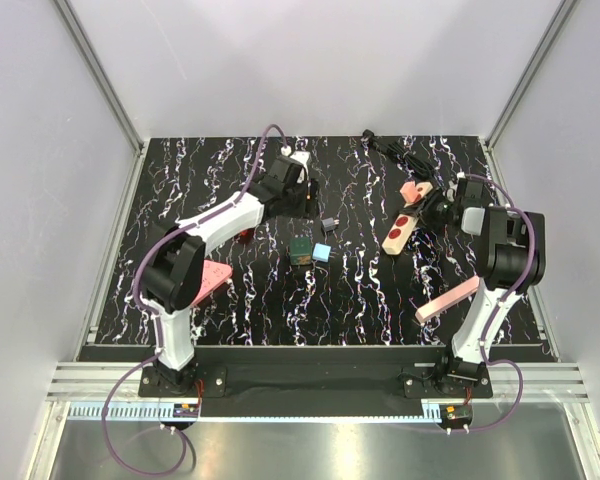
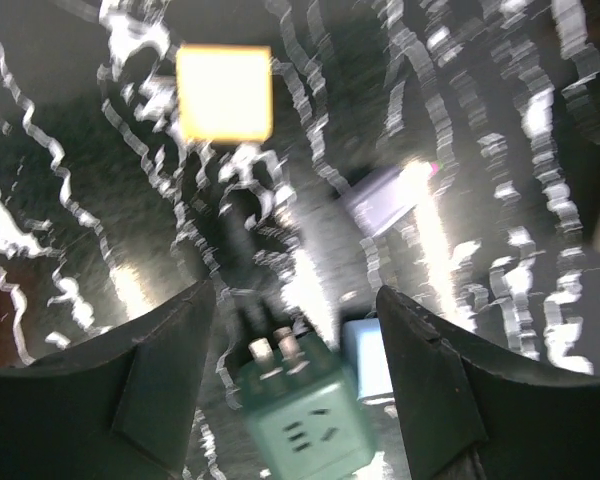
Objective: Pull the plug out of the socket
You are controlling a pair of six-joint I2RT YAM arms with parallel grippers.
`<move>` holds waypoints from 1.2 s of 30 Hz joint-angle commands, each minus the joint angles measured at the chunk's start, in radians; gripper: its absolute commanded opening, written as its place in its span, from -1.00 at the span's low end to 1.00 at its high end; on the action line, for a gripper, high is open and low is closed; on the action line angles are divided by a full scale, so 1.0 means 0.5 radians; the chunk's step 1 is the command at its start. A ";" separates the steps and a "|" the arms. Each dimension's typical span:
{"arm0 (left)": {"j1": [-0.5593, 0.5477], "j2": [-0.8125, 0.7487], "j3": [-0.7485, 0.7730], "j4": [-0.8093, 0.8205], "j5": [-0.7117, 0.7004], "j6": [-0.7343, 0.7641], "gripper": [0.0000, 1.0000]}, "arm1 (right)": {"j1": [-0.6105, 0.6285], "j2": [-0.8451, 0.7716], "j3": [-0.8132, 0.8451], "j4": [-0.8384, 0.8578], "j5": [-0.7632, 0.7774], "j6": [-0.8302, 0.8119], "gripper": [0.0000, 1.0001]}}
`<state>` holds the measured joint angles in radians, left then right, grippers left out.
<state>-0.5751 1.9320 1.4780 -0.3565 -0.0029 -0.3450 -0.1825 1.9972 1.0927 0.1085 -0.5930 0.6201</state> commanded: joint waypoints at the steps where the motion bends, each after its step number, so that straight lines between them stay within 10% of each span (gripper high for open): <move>1: 0.006 -0.188 -0.066 0.298 0.174 -0.092 0.41 | 0.061 -0.009 0.118 -0.011 -0.130 -0.132 -1.00; 19: -0.068 0.618 0.479 1.621 0.534 -0.868 0.43 | 0.166 -0.006 0.235 -0.171 -0.256 -0.353 -1.00; 36: -0.237 0.956 0.842 1.431 0.322 -0.960 0.38 | 0.313 -0.113 0.303 -0.423 -0.210 -0.577 -1.00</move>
<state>-0.7074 2.4100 1.8763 0.3099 0.1864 -0.8120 -0.0601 1.9972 1.1915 -0.1085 -0.6476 0.3763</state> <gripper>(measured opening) 0.699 0.424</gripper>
